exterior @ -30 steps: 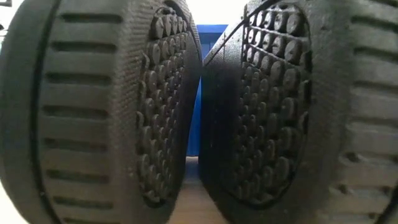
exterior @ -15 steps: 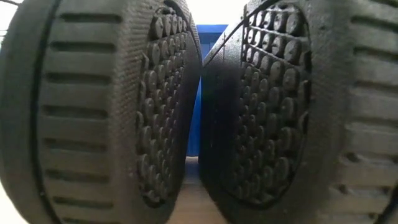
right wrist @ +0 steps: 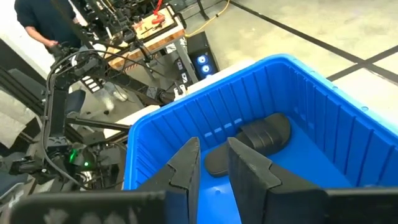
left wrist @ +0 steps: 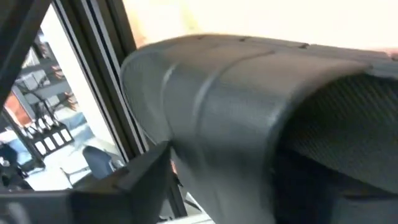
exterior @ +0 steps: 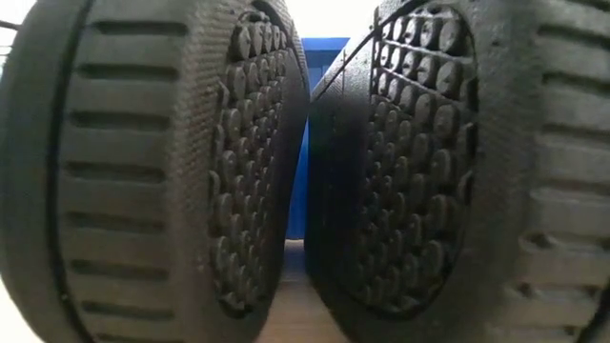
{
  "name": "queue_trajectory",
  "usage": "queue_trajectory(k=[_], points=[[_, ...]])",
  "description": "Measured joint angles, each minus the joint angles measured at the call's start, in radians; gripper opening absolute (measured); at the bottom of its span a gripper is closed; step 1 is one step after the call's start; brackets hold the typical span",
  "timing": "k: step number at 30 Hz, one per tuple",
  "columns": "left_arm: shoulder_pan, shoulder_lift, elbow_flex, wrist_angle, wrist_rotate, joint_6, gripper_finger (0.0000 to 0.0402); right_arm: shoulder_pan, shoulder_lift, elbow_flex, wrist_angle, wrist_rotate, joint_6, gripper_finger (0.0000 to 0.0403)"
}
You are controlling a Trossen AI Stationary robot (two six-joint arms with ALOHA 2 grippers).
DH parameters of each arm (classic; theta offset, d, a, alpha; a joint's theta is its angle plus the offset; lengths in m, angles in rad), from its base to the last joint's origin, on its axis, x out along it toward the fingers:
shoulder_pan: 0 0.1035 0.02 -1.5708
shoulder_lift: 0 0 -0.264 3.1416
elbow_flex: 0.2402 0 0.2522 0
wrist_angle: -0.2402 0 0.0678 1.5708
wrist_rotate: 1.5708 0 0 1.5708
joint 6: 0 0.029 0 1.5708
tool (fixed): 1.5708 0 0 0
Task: Pick and place slides into bin
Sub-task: Put the black slide into the blue bin
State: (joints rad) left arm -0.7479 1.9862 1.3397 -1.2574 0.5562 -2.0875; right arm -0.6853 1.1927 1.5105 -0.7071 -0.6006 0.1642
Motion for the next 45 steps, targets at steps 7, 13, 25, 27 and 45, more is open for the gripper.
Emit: queue_trajectory(k=[7,13,25,27,45], points=[[0.0,-0.033,0.019,-0.06,-0.167,0.027,0.0054,0.0,0.0,0.0,0.0,0.0,0.0,0.008],[0.0,-0.126,0.022,-0.063,-0.302,0.063,0.001,0.0,0.0,0.0,0.0,0.0,0.0,0.0071],[0.034,-0.426,0.144,0.025,-0.924,0.451,0.0001,0.0,0.0,0.0,0.001,0.0,0.0,0.0079],[0.045,-0.472,0.183,0.068,-1.065,0.549,0.0001,0.0,0.0,0.0,0.001,0.0,0.0,0.008],[0.463,-0.554,0.383,0.357,-1.452,1.826,0.0,0.0,0.0,0.0,0.001,0.0,0.14,0.0077]])
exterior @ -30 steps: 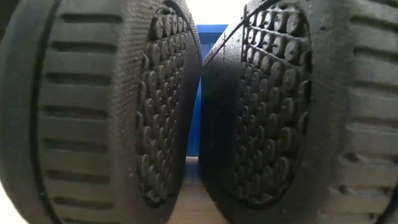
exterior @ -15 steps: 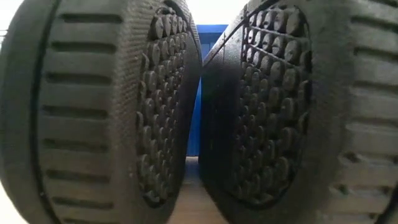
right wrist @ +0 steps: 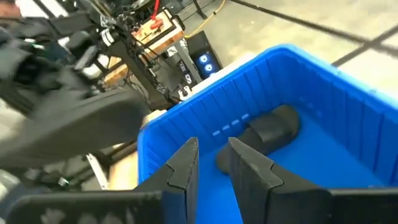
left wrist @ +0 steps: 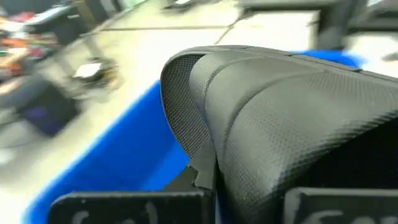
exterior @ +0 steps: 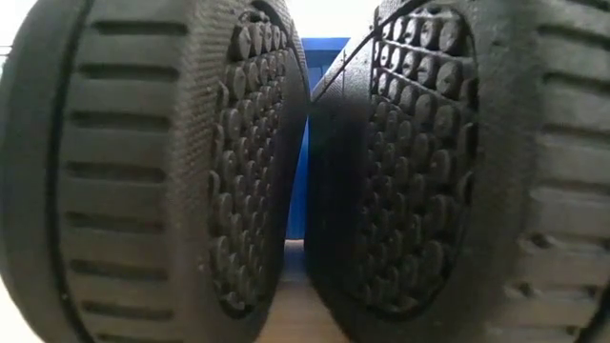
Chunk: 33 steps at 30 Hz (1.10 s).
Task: Pick and place slides into bin
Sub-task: Put the black slide into the blue bin
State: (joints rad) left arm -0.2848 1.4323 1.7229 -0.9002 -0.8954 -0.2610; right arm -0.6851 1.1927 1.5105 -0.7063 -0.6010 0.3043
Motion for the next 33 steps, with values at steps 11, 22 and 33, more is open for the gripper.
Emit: queue_trajectory(k=[11,22,33], points=[[0.358,0.064,-0.09,0.002,0.091,0.417,0.0,0.0,-0.005,0.0,0.0,0.0,0.115,0.0069],[0.519,0.273,-0.12,-0.007,0.091,0.498,0.0,0.0,-0.003,0.0,0.0,0.001,0.114,0.0069],[0.579,0.373,-0.205,0.054,0.08,0.563,0.0,0.0,-0.003,-0.001,-0.001,0.001,0.093,0.0077]])
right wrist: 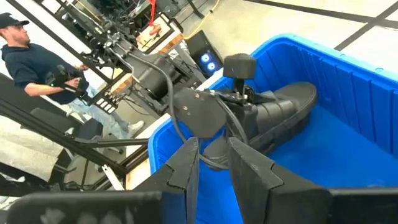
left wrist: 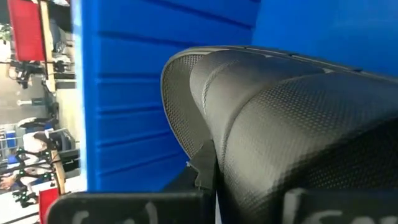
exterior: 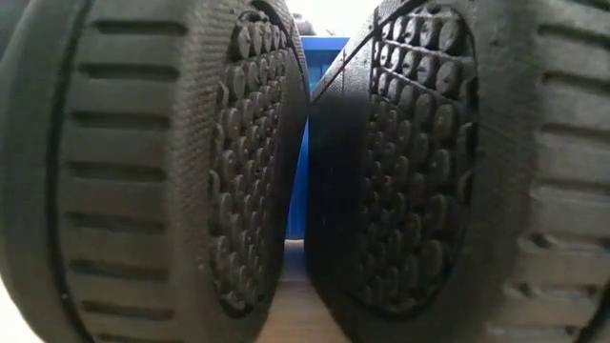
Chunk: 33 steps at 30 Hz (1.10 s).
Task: Pick and place slides into bin
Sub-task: Put the black slide into the blue bin
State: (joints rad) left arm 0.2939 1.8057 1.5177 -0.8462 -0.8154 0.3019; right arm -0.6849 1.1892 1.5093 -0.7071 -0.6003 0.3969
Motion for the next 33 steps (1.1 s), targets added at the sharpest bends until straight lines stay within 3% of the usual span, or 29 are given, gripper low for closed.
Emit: queue_trajectory(k=[15,25,29,33], points=[[0.064,-0.052,-0.205,0.039,-0.034,0.023,0.0,0.0,0.0,0.0,0.0,0.0,-0.008,0.0075],[0.098,-0.032,-0.216,0.108,-0.036,0.126,0.0002,0.0,0.0,0.0,0.0,0.0,-0.008,0.0068],[0.118,-0.033,-0.215,0.11,0.016,0.124,0.0035,0.0,0.0,0.0,0.0,0.0,-0.005,0.007],[0.134,-0.033,-0.215,0.105,0.09,0.123,0.01,0.0,0.0,0.0,0.0,0.0,-0.005,0.0075]])
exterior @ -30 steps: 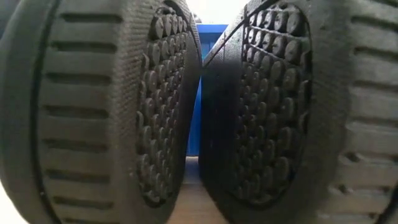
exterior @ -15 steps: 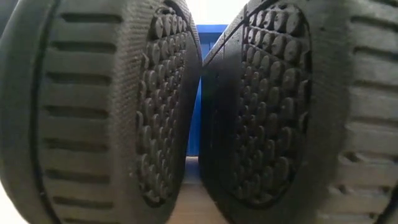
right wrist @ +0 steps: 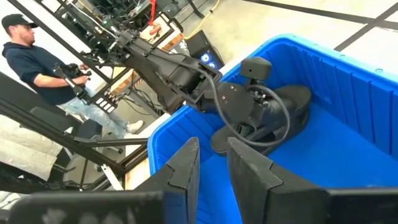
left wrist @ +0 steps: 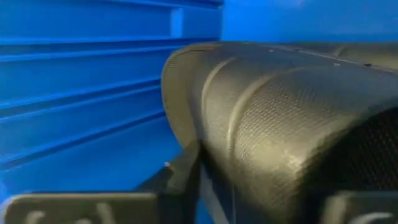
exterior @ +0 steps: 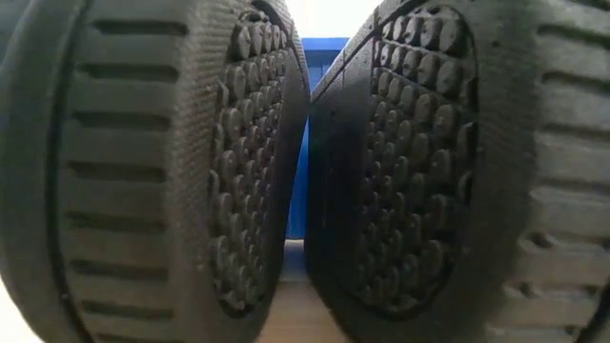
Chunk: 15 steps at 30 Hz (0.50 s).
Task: Pick and place slides into bin
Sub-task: Put the black slide into the blue bin
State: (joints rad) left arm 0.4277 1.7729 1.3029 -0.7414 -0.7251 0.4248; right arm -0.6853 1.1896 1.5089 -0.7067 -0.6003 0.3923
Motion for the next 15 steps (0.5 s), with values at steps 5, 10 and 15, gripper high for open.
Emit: queue_trajectory(k=[5,10,15], points=[[0.007,-0.002,0.007,-0.028,0.06,0.001,0.02,0.0,0.0,0.0,0.0,0.0,0.0,0.0076],[0.007,-0.005,0.017,-0.069,0.075,0.004,0.028,0.0,0.0,0.0,0.0,0.0,0.0,0.0069],[0.006,-0.006,0.048,-0.16,0.092,0.001,0.033,0.0,0.0,0.0,0.0,0.0,-0.002,0.0072]])
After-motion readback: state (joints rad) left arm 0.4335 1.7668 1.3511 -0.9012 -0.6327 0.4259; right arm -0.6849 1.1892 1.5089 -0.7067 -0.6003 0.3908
